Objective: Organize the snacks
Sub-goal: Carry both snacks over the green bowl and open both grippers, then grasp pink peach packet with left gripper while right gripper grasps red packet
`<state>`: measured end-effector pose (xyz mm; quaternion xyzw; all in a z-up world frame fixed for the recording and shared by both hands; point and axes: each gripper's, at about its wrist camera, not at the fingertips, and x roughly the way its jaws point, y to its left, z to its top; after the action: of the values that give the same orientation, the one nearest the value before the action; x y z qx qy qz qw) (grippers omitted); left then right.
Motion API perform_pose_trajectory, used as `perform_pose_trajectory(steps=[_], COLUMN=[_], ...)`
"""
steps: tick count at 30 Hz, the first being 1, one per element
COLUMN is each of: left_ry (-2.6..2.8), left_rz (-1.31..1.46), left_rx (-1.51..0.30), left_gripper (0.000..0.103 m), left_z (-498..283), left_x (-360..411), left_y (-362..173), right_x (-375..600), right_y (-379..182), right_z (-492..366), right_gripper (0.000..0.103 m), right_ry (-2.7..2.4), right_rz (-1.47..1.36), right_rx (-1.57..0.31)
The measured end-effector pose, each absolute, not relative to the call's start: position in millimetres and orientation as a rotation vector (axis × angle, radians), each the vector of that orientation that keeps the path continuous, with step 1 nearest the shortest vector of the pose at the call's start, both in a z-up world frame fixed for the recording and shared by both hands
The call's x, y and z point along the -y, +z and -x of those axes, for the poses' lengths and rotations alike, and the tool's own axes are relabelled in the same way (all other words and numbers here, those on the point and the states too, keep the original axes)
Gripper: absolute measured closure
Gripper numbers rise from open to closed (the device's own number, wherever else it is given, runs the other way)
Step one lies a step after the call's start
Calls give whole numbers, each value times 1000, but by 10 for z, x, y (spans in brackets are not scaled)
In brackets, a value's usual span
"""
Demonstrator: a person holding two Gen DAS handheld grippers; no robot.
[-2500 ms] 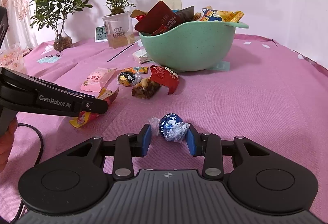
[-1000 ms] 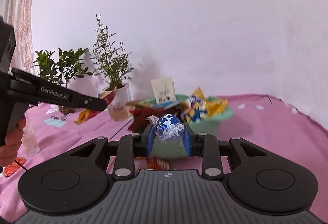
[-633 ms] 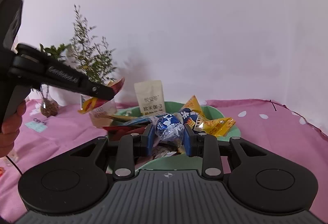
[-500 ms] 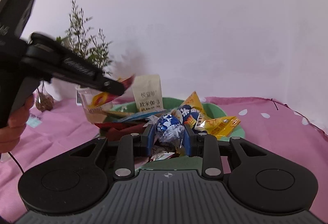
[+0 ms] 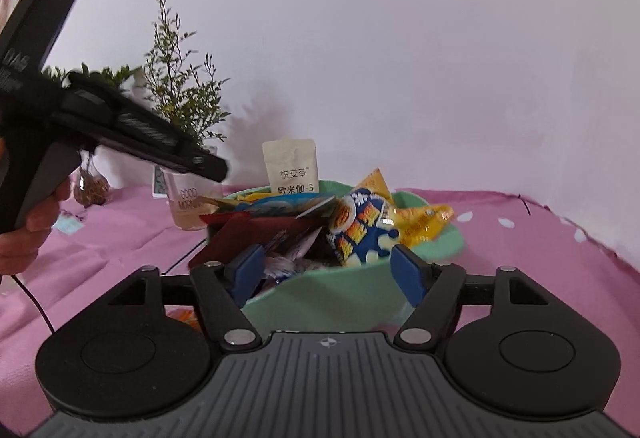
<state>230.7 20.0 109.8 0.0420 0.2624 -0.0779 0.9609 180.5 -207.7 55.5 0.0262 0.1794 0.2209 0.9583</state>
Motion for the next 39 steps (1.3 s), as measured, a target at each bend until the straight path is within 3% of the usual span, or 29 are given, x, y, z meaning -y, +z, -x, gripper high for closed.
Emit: perform_pose_trajectory(steps=[3, 13, 19, 26, 39], left_ry=[-126, -63, -46, -46, -105], left_rz=[-69, 6, -25, -58, -23], left_rx=[-544, -749, -765, -749, -717], left_gripper=[0, 0, 0, 0, 2], left_z=[-2099, -1925, -1996, -1979, -1598], left_x=[-365, -567, -527, -460, -438], left_y=[985, 164, 18, -62, -80], right_x=[2126, 1885, 1738, 1792, 2126], right_y=[472, 120, 18, -77, -91], right_z=[-1646, -1775, -2025, -2033, -1591], right_gripper=[18, 18, 20, 56, 57], right_ry=[458, 495, 468, 463, 456], right_rz=[-86, -170, -239, -289, -326], right_rx=[-390, -590, -655, -687, -683])
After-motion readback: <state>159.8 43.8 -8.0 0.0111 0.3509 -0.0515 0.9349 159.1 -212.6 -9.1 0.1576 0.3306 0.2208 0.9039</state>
